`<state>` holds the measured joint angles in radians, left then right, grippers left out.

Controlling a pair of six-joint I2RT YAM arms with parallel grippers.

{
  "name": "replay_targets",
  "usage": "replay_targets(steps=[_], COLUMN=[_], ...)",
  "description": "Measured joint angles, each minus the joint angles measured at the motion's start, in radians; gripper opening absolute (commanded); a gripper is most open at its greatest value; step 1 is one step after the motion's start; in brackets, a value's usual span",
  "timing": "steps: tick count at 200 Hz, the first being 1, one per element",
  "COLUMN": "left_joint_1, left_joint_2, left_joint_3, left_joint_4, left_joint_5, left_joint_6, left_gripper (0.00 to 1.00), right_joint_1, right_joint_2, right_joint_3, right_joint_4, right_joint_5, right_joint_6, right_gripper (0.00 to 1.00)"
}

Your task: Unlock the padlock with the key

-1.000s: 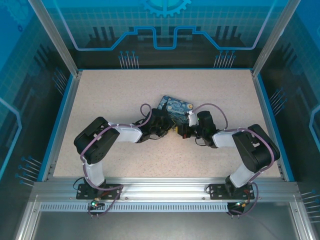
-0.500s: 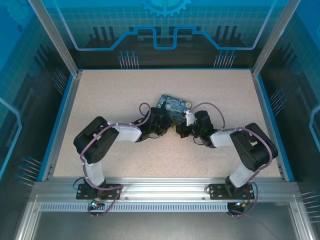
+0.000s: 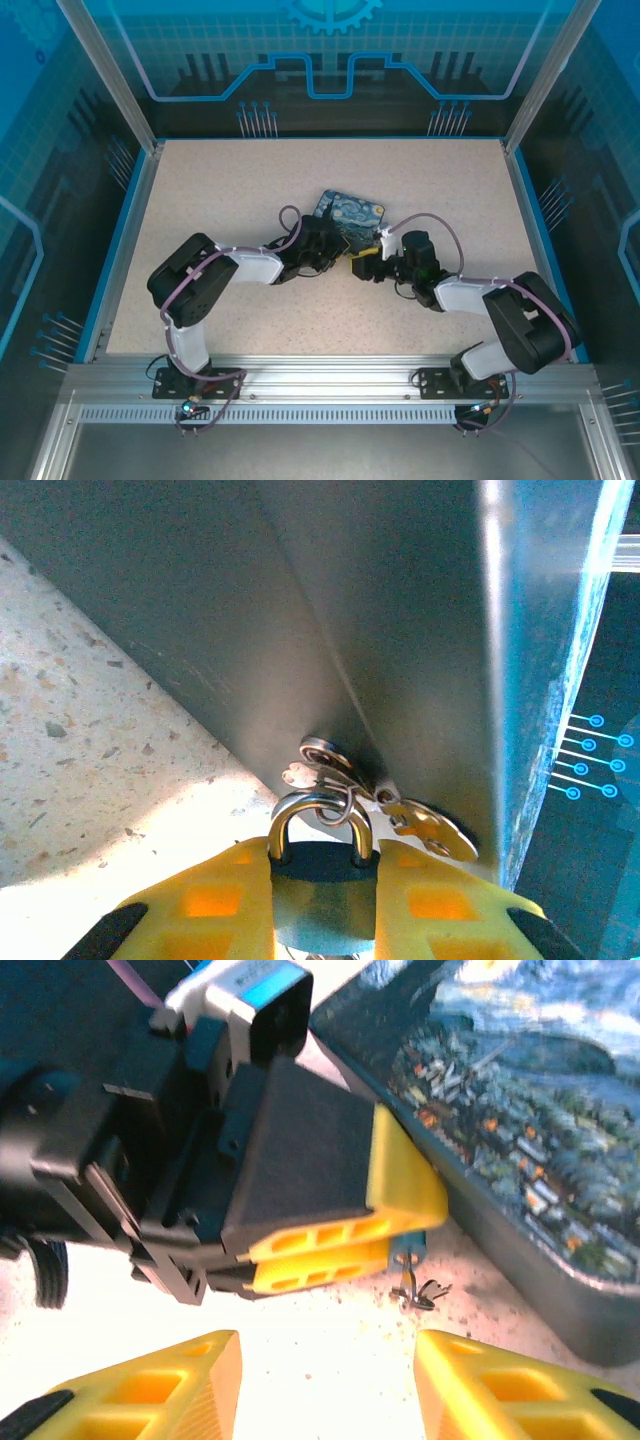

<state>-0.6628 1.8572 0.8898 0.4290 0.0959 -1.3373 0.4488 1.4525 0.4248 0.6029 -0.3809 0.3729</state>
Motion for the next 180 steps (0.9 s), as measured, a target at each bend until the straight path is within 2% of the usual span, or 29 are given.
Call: replay_targets(steps=[66, 129, 161, 180], left_joint_1=[0.0, 0.0, 0.001, 0.001], left_joint_2=[0.0, 0.0, 0.0, 0.0], left_joint_3=[0.0, 0.0, 0.0, 0.0], left_joint_4=[0.001, 0.002, 0.002, 0.002], left_joint_5=[0.0, -0.001, -0.001, 0.0], left_joint_6=[0.0, 0.0, 0.0, 0.0], left_gripper=[0.02, 0.02, 0.02, 0.02], right_joint_1=[-0.004, -0.005, -0.005, -0.005], right_joint_2=[0.148, 0.175, 0.179, 0.179], right_joint_3=[0.034, 0.067, 0.068, 0.069], right_joint_4=[0.027, 0.063, 0.063, 0.065], right_joint_5=[-0.046, -0.023, -0.006, 0.0], right_joint_6=[0.057, 0.09, 0.1, 0.106], right_gripper=[0.34, 0.25, 0.09, 0.03])
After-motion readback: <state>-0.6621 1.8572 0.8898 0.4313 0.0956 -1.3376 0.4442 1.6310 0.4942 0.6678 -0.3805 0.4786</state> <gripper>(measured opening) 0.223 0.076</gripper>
